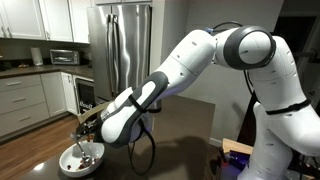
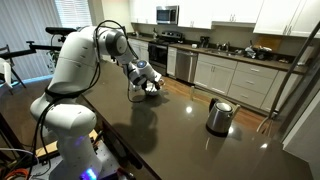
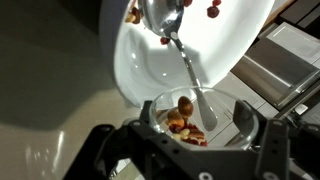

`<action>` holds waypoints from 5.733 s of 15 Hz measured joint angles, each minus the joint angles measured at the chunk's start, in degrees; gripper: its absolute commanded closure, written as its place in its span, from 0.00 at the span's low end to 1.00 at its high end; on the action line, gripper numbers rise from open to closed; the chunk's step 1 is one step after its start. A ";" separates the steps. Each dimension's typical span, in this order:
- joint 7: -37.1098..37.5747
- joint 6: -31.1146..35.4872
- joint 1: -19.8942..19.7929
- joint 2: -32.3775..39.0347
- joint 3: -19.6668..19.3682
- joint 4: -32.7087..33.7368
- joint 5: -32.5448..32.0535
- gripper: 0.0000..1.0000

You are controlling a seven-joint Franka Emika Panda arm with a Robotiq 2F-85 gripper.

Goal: Move the objects from the two cups into the bowl

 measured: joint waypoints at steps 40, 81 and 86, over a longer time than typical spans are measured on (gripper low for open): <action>0.10 -22.59 -23.64 -10.41 19.69 0.03 21.89 0.43; -12.32 -67.01 -23.41 -6.59 -5.07 -4.64 72.78 0.43; -11.03 -70.16 -23.93 -3.78 -6.30 -4.98 77.01 0.43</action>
